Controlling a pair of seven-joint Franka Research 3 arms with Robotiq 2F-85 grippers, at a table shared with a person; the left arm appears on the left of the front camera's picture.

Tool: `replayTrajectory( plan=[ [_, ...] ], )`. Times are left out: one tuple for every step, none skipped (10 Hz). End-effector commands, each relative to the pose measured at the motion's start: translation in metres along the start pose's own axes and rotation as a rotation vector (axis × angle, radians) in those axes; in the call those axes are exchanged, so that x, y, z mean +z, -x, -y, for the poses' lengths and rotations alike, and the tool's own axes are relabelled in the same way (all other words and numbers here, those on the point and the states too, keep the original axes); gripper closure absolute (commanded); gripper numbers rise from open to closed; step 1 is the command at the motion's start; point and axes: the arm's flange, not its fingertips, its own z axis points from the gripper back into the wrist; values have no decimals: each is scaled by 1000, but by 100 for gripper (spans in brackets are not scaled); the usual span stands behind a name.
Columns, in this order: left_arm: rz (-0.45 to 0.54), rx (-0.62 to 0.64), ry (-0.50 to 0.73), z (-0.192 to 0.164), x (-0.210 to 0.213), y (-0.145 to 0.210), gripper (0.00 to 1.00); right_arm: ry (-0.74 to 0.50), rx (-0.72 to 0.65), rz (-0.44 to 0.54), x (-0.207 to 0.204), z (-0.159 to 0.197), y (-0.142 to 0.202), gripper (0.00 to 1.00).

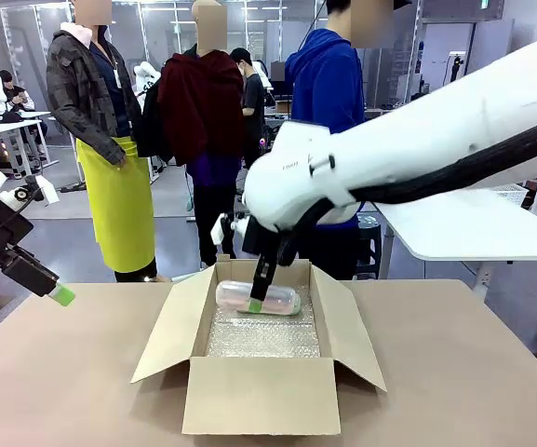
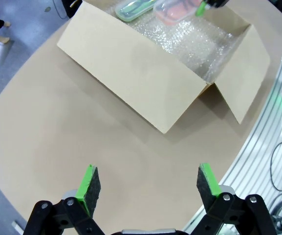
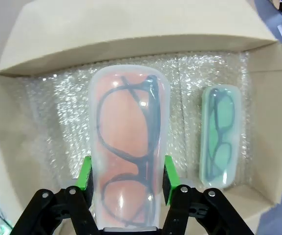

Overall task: Pack the glasses set securely to prepare it for shipping.
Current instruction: Put the Glasses case from the right side of the table into the Package Box.

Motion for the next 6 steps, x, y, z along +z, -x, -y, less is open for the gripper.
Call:
replayTrajectory(
  plan=[
    [16, -8, 17, -1, 2, 1, 0, 1, 8, -22, -30, -6, 4, 55],
    [16, -8, 17, -1, 2, 1, 0, 9, 8, -63, -46, -4, 9, 55],
    [16, -8, 17, -1, 2, 1, 0, 7, -11, -87, -55, 0, 13, 55],
    [16, -8, 17, -1, 2, 1, 0, 10, -3, -112, -60, 4, 12, 55],
    [16, -8, 17, -1, 2, 1, 0, 9, -3, -111, -61, 5, 10, 55],
    [16, -8, 17, -1, 2, 1, 0, -7, -5, -118, -64, 8, 8, 55]
  ],
)
